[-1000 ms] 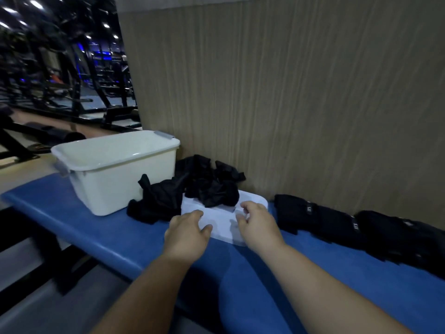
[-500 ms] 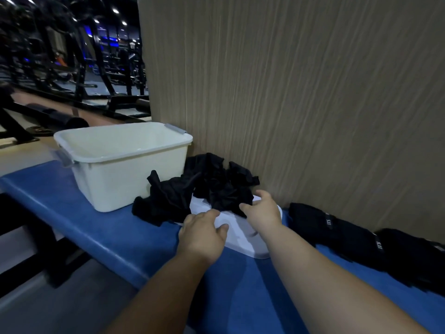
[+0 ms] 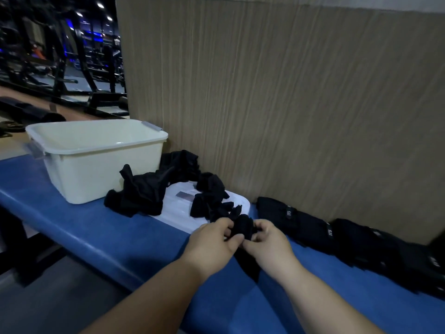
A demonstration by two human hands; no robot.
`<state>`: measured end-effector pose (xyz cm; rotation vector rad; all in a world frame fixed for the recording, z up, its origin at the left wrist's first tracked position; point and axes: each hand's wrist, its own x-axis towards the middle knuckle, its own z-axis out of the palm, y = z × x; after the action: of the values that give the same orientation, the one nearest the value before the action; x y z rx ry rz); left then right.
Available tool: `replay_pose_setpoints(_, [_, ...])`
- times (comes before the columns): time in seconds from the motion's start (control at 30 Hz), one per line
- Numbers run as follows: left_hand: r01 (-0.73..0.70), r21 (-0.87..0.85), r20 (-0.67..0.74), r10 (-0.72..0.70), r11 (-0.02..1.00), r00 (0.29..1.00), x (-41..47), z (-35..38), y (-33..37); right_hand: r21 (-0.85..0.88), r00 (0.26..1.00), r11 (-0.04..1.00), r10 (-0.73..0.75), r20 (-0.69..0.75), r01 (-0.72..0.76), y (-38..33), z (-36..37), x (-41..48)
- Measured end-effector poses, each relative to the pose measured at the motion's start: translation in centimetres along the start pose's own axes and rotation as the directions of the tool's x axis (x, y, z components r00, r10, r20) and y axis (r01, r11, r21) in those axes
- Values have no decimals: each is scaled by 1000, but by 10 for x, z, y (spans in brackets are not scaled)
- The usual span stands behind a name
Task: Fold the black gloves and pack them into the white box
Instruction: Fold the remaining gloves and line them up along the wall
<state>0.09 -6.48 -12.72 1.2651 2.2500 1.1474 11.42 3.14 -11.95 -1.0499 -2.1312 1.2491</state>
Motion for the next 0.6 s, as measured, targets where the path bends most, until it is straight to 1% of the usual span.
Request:
replay_pose_setpoints(0.1, [-61,75,31,59,995,998,-12,12,13,30,1000,1000,8,-1,-8,16,-20,-20])
replay_pose_setpoints(0.2, [-106,73,49,102,992,994,-20,23,21,43,1000,999,19,-18,-19,29,-36,-37])
replay_pose_setpoints(0.4, [-195,92,-84,203,976,976,-17,32,28,50,999,998,26,-38,-24,44,-51,-49])
replay_pose_setpoints(0.5, [-209,124,-36,215,970,976,-13,35,26,64,998,998,29,-54,-26,45,-48,-46])
replay_pose_setpoints(0.6, [-208,223,-10,215,952,977,-10,36,22,48,997,999,23,-77,-20,46,-47,-43])
